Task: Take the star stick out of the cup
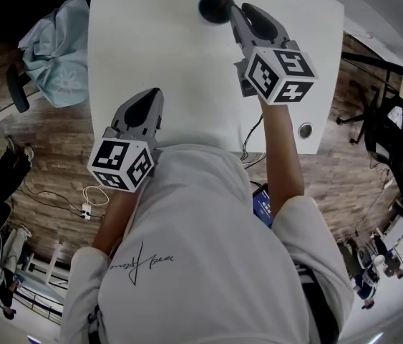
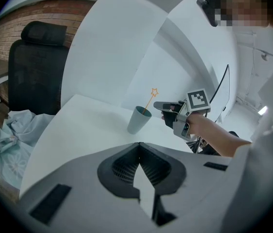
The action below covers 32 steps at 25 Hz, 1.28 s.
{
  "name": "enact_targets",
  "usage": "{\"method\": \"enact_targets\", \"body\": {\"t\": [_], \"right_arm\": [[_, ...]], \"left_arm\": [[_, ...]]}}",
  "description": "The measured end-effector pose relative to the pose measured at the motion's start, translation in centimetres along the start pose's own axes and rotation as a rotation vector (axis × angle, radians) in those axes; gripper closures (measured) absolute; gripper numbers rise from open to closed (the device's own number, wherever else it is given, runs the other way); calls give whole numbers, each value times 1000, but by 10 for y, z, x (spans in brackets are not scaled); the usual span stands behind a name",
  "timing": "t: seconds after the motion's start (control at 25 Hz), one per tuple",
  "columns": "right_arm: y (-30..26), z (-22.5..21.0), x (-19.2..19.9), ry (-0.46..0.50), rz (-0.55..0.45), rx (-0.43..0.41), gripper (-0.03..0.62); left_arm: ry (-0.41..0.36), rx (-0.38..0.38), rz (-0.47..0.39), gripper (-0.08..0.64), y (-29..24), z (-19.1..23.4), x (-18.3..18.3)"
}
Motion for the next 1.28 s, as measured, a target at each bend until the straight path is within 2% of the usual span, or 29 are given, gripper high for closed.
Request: {"method": "enact_targets", "body": {"t": [0.84, 1.28], "right_arm": [[-44, -4, 2, -22, 42, 2, 502], [-46, -4, 1, -9, 38, 3, 545]], "left_arm": [[58, 1, 45, 552, -15, 18, 2], [62, -6, 26, 552, -16, 23, -3]]}}
Point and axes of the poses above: the fingertips, and each gripper's own axes: y backward along the fingers, z to its left, x out of its underside, the point moved 8 cm from there along y, backward along the fingers, and after that the axes turned 13 degrees about x, right-handed, at the moved point
